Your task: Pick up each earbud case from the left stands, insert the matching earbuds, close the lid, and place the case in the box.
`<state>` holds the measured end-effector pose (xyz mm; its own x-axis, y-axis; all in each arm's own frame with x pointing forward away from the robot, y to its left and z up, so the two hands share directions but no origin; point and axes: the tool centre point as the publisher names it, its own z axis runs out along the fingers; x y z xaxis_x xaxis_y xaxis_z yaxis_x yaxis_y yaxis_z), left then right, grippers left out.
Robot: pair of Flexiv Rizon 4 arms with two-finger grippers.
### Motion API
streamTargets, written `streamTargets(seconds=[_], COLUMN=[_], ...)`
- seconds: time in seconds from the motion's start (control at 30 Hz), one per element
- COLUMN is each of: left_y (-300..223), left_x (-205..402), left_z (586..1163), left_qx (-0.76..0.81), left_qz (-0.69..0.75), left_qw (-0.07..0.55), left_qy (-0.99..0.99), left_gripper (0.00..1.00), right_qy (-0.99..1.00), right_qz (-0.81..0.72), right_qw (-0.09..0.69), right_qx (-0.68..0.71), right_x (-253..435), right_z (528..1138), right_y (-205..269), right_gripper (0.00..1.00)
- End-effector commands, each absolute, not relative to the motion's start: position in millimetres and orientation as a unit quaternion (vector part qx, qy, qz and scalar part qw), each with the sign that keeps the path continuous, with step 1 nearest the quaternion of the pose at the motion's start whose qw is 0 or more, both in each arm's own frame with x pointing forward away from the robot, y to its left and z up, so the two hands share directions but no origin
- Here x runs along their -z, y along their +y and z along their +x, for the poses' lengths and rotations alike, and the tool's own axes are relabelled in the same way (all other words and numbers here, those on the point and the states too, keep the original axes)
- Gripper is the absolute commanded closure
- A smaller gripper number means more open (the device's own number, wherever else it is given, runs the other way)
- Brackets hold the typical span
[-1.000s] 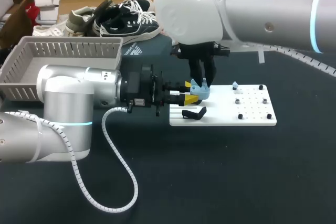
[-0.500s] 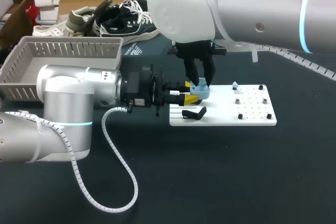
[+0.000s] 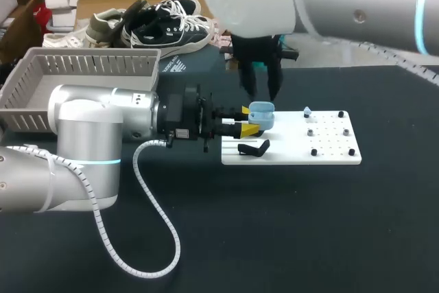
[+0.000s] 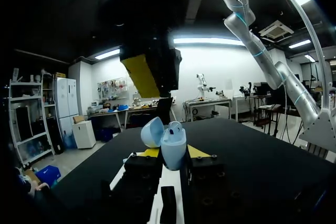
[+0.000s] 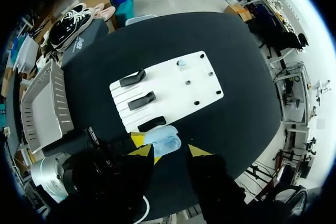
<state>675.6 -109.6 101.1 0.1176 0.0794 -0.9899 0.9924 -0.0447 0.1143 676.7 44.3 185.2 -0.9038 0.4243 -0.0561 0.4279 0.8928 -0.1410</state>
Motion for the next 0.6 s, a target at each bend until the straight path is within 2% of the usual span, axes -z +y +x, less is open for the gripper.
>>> streamTargets(seconds=[0.03, 0.1, 0.17, 0.23, 0.37, 0.43, 0.6], left_y=[-111, -111, -111, -111, -111, -111, -111], left_x=[-100, -100, -100, -100, -100, -100, -100], left_z=[676, 676, 676, 676, 676, 676, 676], left_qx=[0.458, 0.458, 0.458, 0.458, 0.458, 0.458, 0.458], left_qz=[0.558, 0.558, 0.558, 0.558, 0.558, 0.558, 0.558], left_qw=[0.498, 0.498, 0.498, 0.498, 0.498, 0.498, 0.498], left_qy=[0.48, 0.48, 0.48, 0.48, 0.48, 0.48, 0.48], left_gripper=[1.0, 1.0, 1.0, 1.0, 1.0, 1.0, 1.0], right_qy=[0.972, 0.97, 0.965, 0.962, 0.956, 0.956, 0.959], right_qz=[0.23, 0.236, 0.25, 0.258, 0.271, 0.266, 0.248], right_qw=[0.045, 0.063, 0.074, 0.085, 0.109, 0.123, 0.134], right_qx=[0.028, 0.019, 0.009, -0.002, -0.017, -0.018, -0.028], right_x=[-197, -200, -200, -197, -188, -185, -177], right_z=[661, 665, 671, 677, 689, 695, 710], right_y=[20, 12, 2, -7, -22, -26, -41], right_gripper=[0.55, 0.51, 0.33, 0.24, 0.29, 0.48, 0.51])
